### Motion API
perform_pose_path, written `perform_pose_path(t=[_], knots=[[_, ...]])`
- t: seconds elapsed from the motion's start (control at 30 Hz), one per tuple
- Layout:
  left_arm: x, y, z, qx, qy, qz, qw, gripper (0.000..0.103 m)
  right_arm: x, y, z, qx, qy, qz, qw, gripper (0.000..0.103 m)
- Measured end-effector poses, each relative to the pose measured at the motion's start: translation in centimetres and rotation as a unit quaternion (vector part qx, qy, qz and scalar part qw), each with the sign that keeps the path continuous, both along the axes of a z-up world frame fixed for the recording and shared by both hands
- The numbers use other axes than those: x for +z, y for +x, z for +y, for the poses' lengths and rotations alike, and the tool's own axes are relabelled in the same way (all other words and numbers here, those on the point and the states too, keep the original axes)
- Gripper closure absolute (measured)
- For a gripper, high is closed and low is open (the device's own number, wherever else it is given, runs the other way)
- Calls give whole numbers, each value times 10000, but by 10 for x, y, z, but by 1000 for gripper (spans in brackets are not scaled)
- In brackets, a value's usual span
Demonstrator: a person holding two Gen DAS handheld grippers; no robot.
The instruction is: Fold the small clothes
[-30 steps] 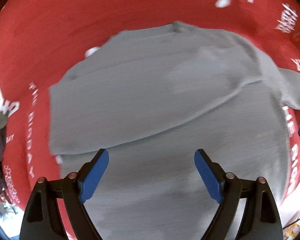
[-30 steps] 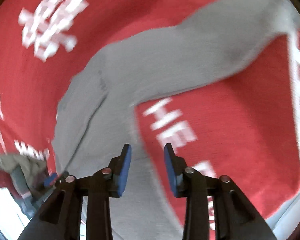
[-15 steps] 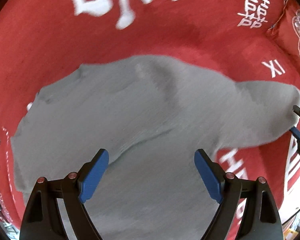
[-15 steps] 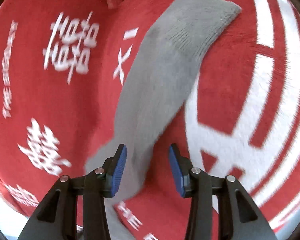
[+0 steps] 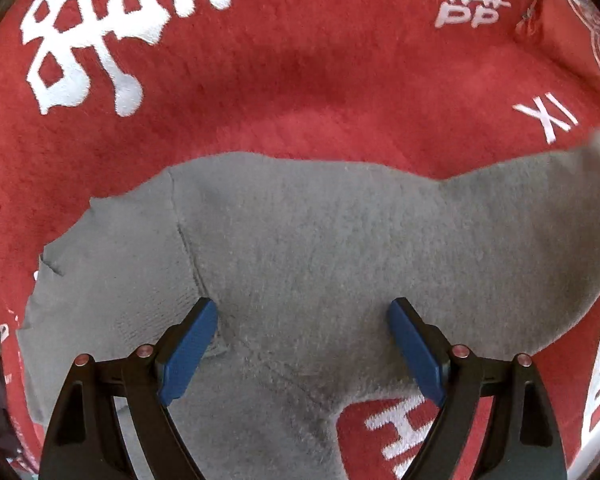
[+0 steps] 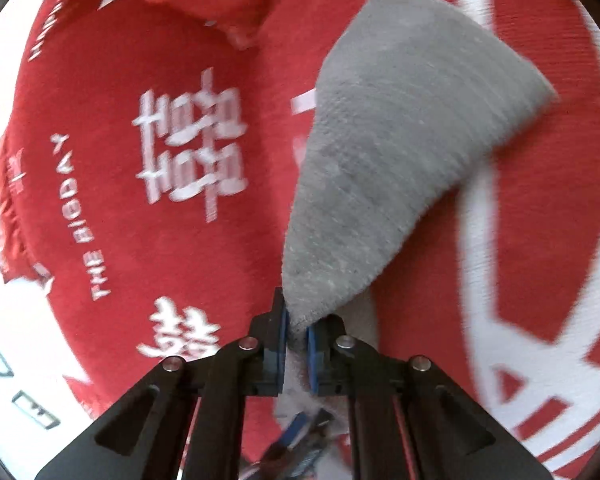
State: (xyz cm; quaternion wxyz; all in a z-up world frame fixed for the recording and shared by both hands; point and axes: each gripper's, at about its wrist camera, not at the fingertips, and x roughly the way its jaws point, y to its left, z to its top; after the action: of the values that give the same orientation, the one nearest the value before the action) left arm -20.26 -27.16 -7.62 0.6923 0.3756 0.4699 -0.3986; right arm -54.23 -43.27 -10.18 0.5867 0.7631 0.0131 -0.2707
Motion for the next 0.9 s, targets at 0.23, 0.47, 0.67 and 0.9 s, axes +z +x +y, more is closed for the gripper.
perform_pose_path(t=[0.23, 0.47, 0.67, 0.9], knots=[[42, 50, 51, 548, -516, 325, 9966, 14, 53, 91, -5, 1336, -875, -91, 9871, 94], [67, 139, 150, 1373, -544, 112, 9890, 14, 104, 253, 52, 3488, -2163, 375, 9111, 94], [51, 208, 231, 2346, -317, 74, 9715, 14, 88, 382, 162, 5276, -2969, 1041, 7891, 94], [24, 234, 278, 2813, -430, 693, 9561, 14, 31, 433, 237, 6180, -2863, 2164, 6995, 88]])
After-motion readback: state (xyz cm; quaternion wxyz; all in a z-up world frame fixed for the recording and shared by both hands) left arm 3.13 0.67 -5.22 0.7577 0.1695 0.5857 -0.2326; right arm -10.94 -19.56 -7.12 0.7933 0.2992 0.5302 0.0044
